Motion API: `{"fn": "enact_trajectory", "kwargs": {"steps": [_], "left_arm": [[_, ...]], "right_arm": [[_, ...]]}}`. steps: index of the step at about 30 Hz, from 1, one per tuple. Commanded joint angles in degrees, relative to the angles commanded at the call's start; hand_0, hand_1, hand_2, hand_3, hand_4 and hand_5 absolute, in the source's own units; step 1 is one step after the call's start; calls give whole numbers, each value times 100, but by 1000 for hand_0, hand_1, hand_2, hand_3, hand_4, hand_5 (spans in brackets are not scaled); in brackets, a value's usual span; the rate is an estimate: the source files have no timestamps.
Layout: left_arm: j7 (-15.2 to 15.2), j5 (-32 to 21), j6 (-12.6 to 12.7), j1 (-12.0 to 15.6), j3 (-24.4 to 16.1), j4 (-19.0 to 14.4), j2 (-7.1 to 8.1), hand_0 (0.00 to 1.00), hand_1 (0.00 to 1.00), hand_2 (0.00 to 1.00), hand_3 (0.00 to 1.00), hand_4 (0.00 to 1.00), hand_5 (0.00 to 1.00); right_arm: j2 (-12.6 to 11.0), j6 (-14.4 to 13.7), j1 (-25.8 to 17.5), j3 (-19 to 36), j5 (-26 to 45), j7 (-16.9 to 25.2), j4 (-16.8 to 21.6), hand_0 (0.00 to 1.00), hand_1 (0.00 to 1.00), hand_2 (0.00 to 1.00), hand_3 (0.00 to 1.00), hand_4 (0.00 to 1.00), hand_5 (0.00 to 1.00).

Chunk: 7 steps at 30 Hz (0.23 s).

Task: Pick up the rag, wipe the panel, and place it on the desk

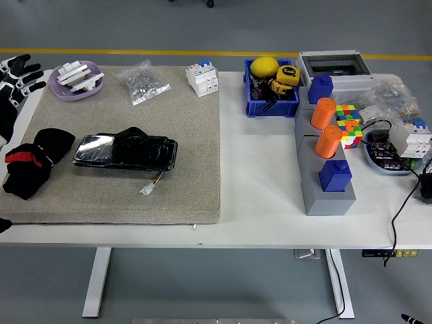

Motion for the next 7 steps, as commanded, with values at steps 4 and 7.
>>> {"fn": "enact_trajectory", "kwargs": {"steps": [4, 7], "left_arm": [[2, 25, 7, 0, -8, -9, 6, 656, 721, 666, 685, 998, 546], [2, 35, 7, 2, -9, -8, 4, 656, 721, 666, 685, 998, 546]], "right_arm": [[1, 0, -8, 3, 0, -1, -1, 710, 667, 693, 637, 998, 556], [8, 0, -12, 15, -10, -5, -4, 710, 667, 693, 637, 998, 556]]}}
